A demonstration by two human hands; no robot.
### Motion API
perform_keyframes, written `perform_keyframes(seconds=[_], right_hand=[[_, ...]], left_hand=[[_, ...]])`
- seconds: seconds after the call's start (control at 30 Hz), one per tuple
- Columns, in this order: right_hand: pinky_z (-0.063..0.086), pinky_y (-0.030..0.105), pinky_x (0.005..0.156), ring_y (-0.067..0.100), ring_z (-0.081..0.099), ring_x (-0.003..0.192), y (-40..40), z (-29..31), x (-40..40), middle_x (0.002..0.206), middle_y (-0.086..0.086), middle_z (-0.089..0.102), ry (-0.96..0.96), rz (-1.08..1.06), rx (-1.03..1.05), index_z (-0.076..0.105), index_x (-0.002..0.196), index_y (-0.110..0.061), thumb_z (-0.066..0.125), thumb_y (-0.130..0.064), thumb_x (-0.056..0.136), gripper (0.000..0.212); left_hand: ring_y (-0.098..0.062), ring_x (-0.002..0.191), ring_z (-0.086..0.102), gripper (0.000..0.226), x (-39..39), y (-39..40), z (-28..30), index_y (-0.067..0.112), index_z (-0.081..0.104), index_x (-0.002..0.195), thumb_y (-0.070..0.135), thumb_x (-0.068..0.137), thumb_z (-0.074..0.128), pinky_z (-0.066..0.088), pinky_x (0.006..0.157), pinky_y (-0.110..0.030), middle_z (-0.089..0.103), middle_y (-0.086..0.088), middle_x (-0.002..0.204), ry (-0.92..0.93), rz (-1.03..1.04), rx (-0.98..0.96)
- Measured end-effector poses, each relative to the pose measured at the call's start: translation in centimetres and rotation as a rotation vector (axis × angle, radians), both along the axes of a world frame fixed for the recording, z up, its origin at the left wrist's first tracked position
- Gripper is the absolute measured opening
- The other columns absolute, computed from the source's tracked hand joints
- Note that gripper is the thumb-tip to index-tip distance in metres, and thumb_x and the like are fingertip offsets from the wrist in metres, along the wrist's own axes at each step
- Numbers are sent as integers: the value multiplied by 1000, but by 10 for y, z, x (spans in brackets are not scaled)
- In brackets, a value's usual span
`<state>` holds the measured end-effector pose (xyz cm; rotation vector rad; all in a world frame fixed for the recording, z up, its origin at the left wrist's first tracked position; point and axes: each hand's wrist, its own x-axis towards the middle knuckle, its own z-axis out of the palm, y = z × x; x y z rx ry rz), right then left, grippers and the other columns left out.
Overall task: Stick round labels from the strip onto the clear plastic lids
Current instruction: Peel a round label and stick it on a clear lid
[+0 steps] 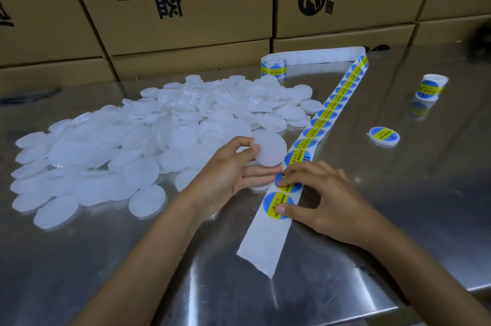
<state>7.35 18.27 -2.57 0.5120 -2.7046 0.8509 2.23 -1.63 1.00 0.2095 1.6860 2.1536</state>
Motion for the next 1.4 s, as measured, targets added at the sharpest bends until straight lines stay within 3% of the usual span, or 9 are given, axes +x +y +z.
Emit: perform_keyframes(seconds=[0.1, 0.2, 0.33, 0.5, 0.63, 0.8, 1.03, 1.17, 1.4], right_hand=[[22, 17, 99, -6, 41, 118, 0, -1, 5, 120, -28, 54, 10, 20, 5, 70, 109, -37, 78, -51, 76, 36], [26, 23, 101, -4, 42, 118, 1, 0, 8, 118, -26, 54, -6, 42, 4, 69, 108, -36, 78, -49, 77, 35], [29, 29, 103, -2, 44, 116, 2, 0, 10, 119, -26, 54, -36, 48, -28, 69, 108, -35, 80, -43, 78, 33], [27, 26, 103, -3, 44, 118, 2, 1, 10, 116, -29, 56, -63, 45, -69, 67, 105, -38, 80, -38, 79, 29], [25, 24, 104, -2, 45, 117, 1, 3, 9, 114, -29, 57, -82, 36, -86, 67, 100, -38, 81, -34, 78, 27], [33, 38, 102, 3, 50, 110, -1, 5, 10, 108, -20, 62, -84, 0, -136, 68, 93, -27, 82, -26, 77, 21], [40, 38, 92, 5, 53, 95, -6, 9, 15, 94, -19, 62, 48, -13, -171, 65, 91, -28, 83, -19, 76, 25], [43, 29, 87, 12, 53, 93, -6, 11, 16, 95, -15, 63, 99, 55, -193, 66, 90, -18, 81, -8, 77, 23], [41, 21, 91, 17, 57, 103, -12, 17, 18, 97, -2, 66, -32, 143, -422, 66, 81, -11, 78, 0, 79, 16]], left_hand=[[-37, 104, 72, 9, 5, 2, -6, 12, 45, 109, 20, 108, 44, 57, 96, -43, 72, -22, 112, 28, -19, -27], [-37, 100, 73, 6, 7, 9, -7, 18, 43, 106, 22, 109, 41, 59, 92, -44, 74, -23, 102, 108, 1, -18], [-32, 100, 74, 7, 8, 10, -9, 16, 45, 107, 22, 109, 42, 60, 90, -42, 63, -23, 125, 157, 20, -86], [-19, 100, 74, 6, 3, 2, -9, 20, 45, 107, 23, 109, 40, 55, 99, -36, 64, -15, 127, 264, 189, -252], [-28, 101, 74, 9, 5, 12, -11, 19, 44, 104, 23, 110, 38, 57, 95, -38, 75, -18, 104, 179, 115, -63], [-35, 99, 74, 7, 4, 22, -17, 20, 44, 105, 21, 110, 38, 55, 99, -45, 78, -7, 81, 15, 19, 16], [-34, 99, 74, 6, 1, 23, -19, 17, 43, 108, 22, 109, 41, 56, 98, -43, 74, -20, 108, 85, 16, -59], [-31, 99, 74, 6, -1, 24, -20, 16, 41, 108, 21, 109, 40, 57, 96, -38, 65, -28, 121, 137, 39, -93], [-30, 102, 73, 6, -9, 25, -21, 14, 40, 108, 19, 110, 37, 57, 96, -34, 64, -27, 123, 198, 97, -139]])
